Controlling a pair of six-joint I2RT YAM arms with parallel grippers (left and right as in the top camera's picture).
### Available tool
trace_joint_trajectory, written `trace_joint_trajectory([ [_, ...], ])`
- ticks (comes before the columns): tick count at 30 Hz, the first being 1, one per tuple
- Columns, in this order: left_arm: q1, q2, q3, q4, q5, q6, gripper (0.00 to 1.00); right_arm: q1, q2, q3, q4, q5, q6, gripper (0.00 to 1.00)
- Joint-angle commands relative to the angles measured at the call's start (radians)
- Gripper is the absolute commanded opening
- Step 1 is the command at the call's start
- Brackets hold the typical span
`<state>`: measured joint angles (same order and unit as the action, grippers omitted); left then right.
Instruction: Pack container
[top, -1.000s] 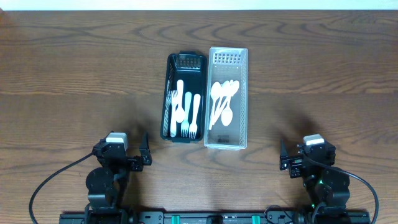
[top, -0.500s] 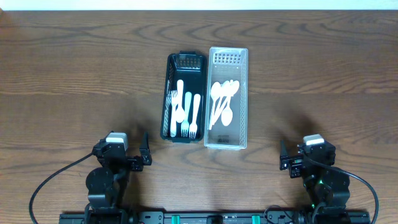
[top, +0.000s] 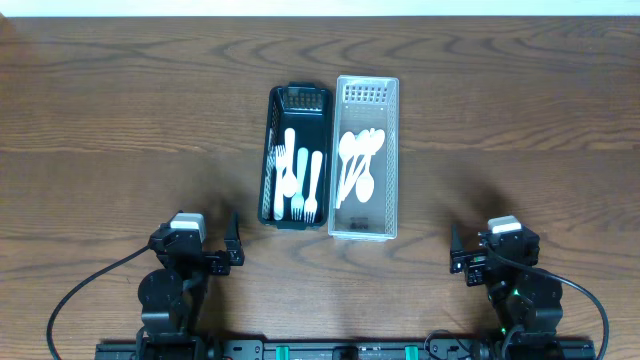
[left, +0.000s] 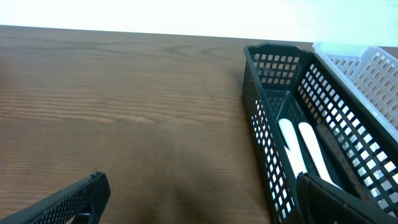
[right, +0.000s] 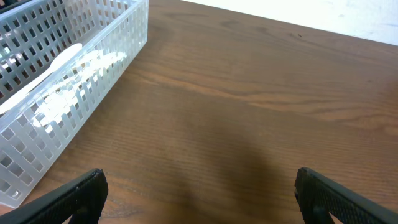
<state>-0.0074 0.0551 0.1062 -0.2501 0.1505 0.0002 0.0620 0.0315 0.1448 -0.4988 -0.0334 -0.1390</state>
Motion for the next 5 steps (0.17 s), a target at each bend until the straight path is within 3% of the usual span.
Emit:
trace_joint_trajectory([
  [1, 0.003, -0.006, -0.007, -0.003, -0.004, -0.001, 0.98, 0.003, -0.007, -0.007, 0.001, -0.008, 0.011, 0.99],
  [5, 0.003, -0.005, -0.007, -0.003, -0.004, -0.001, 0.98, 0.003, -0.007, -0.007, 0.001, -0.008, 0.011, 0.99],
])
